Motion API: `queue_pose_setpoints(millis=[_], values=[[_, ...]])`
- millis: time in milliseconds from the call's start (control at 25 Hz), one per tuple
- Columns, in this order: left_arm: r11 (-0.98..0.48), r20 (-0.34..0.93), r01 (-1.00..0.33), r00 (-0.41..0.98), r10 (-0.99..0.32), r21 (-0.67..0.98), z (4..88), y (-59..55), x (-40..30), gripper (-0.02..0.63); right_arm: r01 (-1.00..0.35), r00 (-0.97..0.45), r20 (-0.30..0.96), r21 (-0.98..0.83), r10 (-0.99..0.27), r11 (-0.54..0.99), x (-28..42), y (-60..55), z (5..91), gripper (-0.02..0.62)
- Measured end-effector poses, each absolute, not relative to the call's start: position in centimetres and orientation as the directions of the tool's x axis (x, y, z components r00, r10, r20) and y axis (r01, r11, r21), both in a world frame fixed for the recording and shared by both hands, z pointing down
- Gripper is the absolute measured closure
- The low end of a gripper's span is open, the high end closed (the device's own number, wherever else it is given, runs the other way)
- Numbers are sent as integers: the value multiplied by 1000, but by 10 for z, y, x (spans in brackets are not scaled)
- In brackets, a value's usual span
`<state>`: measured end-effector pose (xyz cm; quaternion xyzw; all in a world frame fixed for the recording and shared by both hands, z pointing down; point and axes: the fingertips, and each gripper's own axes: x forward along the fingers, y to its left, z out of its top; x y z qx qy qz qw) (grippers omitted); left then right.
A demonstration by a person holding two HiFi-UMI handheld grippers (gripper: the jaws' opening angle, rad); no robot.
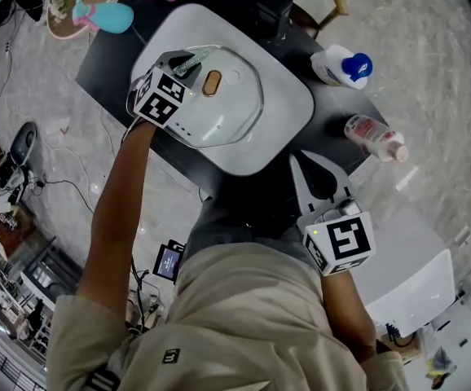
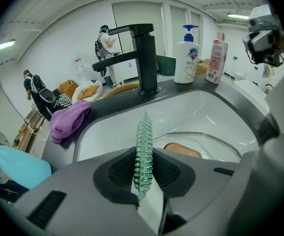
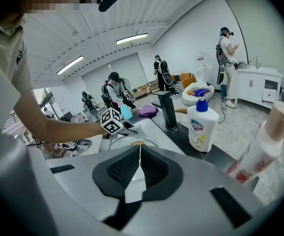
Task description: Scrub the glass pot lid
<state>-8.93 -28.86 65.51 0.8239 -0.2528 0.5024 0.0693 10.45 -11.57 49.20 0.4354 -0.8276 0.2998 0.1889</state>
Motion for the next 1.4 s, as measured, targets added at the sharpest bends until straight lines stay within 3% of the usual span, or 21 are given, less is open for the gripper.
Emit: queue_pose_setpoints(millis=[760,1400], values=[[-868,866,-475,362,-345,-147,594,-187,-165,520,-794,-596,573,-318,-562,518,43,-108,483,569],[-913,874,-394,400,-277,-108,595,-155,-126,520,-796,-595,574,-324,-562,511,49,-97,486,569]])
